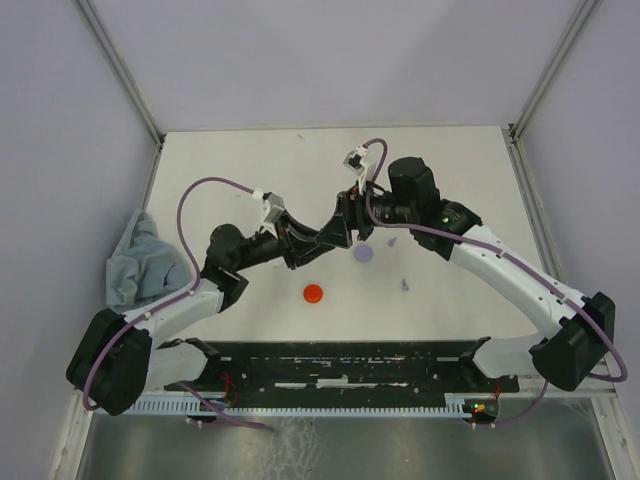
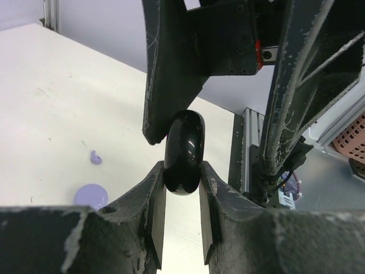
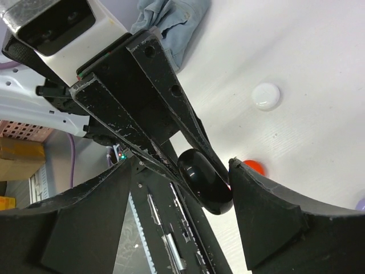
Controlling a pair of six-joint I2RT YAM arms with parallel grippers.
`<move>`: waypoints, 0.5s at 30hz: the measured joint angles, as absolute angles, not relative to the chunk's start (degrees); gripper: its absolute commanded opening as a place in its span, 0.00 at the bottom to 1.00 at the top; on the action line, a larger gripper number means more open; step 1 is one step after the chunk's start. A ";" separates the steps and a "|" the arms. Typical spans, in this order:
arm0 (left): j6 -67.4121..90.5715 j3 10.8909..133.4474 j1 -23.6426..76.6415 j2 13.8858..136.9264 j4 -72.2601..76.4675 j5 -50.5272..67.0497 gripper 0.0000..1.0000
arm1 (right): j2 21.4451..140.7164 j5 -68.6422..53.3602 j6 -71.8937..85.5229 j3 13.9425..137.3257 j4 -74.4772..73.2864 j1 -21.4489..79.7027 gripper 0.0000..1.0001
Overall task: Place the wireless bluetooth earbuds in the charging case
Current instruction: Close the charging case, then place the charging case at the center of the board.
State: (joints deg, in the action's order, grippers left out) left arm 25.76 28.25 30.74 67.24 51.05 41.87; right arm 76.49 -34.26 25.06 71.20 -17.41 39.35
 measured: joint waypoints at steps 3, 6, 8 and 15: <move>27.16 28.25 30.79 67.24 48.97 41.32 0.04 | 75.88 -33.01 24.97 70.43 -17.17 39.33 0.77; 28.32 28.25 30.79 67.11 46.59 40.32 0.04 | 75.33 -30.96 24.67 69.67 -17.21 39.27 0.78; 29.19 28.25 30.76 66.85 43.88 38.79 0.04 | 74.50 -28.53 24.36 69.04 -17.47 39.24 0.78; 31.24 29.58 30.70 66.59 28.91 30.00 0.04 | 68.40 -14.15 22.63 65.14 -20.62 39.24 0.79</move>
